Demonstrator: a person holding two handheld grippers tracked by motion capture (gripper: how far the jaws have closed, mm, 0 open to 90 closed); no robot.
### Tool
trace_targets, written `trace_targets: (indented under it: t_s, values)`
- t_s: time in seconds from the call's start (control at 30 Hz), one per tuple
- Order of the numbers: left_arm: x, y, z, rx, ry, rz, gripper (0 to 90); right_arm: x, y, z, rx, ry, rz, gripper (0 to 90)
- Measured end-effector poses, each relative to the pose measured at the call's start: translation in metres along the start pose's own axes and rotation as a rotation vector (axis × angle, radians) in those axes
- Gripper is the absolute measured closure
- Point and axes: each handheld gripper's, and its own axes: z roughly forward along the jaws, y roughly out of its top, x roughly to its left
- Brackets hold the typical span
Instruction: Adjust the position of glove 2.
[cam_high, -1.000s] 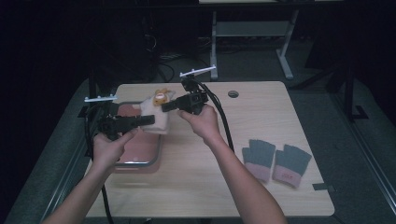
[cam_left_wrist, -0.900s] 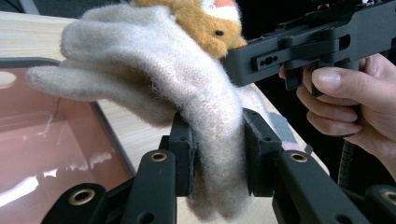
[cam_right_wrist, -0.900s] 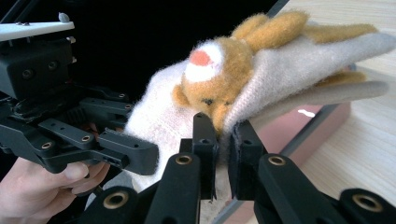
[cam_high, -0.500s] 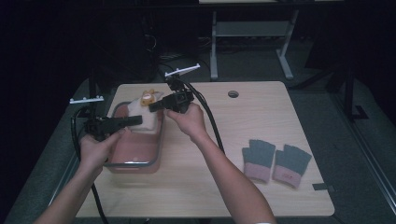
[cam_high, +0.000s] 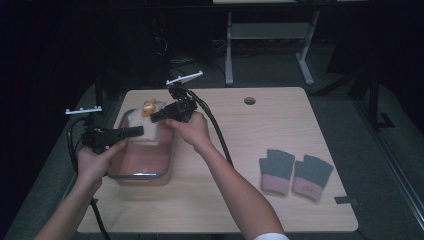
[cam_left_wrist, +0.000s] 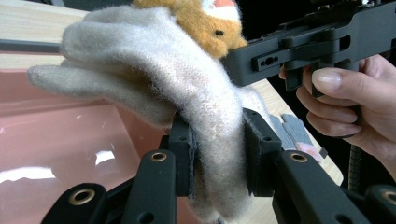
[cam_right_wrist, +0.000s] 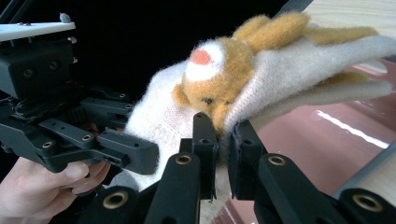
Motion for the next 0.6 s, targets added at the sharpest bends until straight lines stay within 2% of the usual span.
trace_targets:
  t_s: [0.37, 0.6]
  values:
    - [0.022, -0.011, -0.002, 0.033, 0.018, -0.038, 68.7, -0.009, -0.004, 0.027, 0.035, 0.015, 0.032, 82.7]
    - [0.036, -0.020, 0.003, 0.054, 0.030, -0.079, 68.7, -0.020, -0.010, 0.045, 0.063, 0.017, 0.052, 82.7]
